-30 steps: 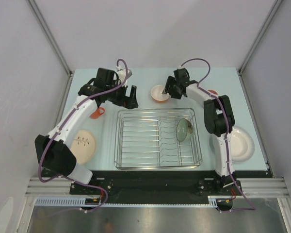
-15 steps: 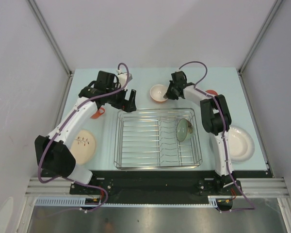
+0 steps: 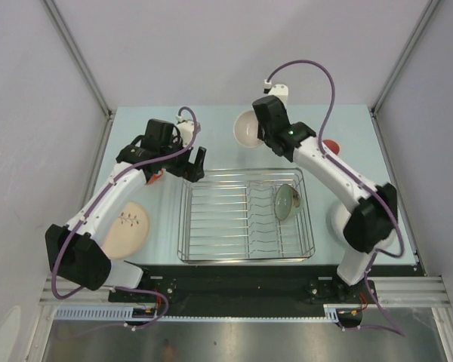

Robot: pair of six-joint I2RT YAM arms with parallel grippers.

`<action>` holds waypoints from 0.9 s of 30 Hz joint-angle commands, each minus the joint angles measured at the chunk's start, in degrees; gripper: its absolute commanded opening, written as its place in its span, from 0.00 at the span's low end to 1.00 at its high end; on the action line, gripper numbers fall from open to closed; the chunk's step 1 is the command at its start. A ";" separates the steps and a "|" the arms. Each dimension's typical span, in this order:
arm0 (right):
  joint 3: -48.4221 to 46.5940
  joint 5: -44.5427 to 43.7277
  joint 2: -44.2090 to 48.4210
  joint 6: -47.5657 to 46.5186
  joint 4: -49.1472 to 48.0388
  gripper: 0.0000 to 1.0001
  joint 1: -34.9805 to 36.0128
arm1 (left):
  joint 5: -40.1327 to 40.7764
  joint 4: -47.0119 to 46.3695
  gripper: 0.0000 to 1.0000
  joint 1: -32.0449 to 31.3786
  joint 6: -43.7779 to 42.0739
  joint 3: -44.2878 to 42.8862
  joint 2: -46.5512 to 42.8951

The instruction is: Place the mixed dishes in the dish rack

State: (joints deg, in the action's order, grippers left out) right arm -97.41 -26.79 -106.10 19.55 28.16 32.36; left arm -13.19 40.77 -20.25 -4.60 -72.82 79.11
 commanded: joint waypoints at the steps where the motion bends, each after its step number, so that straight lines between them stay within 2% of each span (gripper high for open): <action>1: 0.90 -20.56 12.40 -3.21 9.87 0.00 9.88 | 1.85 -1.31 0.95 0.39 -1.02 0.04 -2.12; 2: 1.16 -26.24 14.59 -0.16 12.42 0.00 11.92 | 1.85 -1.49 0.95 0.39 -1.02 0.13 -2.64; 4: 2.92 -31.29 16.45 3.28 20.94 0.00 15.26 | 1.76 -1.57 0.94 0.39 -0.94 0.31 -3.26; 5: 3.18 -35.14 17.24 9.39 24.80 0.00 18.24 | 1.76 -1.57 0.94 0.39 -0.85 0.31 -3.78; 6: 3.19 -36.13 17.77 12.85 33.88 0.00 19.22 | 1.76 -1.49 0.94 0.39 -0.94 0.39 -4.05; 8: 2.92 -38.07 17.86 21.80 43.86 0.00 21.77 | 2.29 -1.22 0.93 0.39 -0.94 0.48 -4.58; 9: 3.01 -38.51 17.78 31.59 53.91 0.00 22.65 | 2.38 -0.96 0.93 0.39 -0.94 0.48 -4.75; 10: 3.45 -39.30 17.51 36.47 58.71 0.00 23.79 | 2.29 -0.96 0.93 0.39 -0.94 0.57 -5.02; 14: 12.65 -36.86 22.86 38.88 59.03 0.00 31.35 | 2.38 -0.78 0.93 0.39 -0.85 0.75 -5.72; 18: 13.99 -32.63 25.77 40.30 59.20 0.00 35.04 | 2.73 -0.17 0.93 0.39 -1.02 0.57 -6.07; 24: 13.65 -31.49 25.86 35.48 59.20 0.00 35.67 | 3.26 -3.50 0.91 0.39 -2.25 3.47 -5.11; 27: 12.86 -29.56 27.00 34.50 59.11 0.00 33.56 | 3.08 -6.32 0.87 0.30 -4.79 2.77 -0.12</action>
State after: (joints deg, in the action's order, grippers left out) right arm -82.30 -55.99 -80.86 53.69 77.06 67.46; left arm -10.63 39.42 -20.21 -5.65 -69.84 75.29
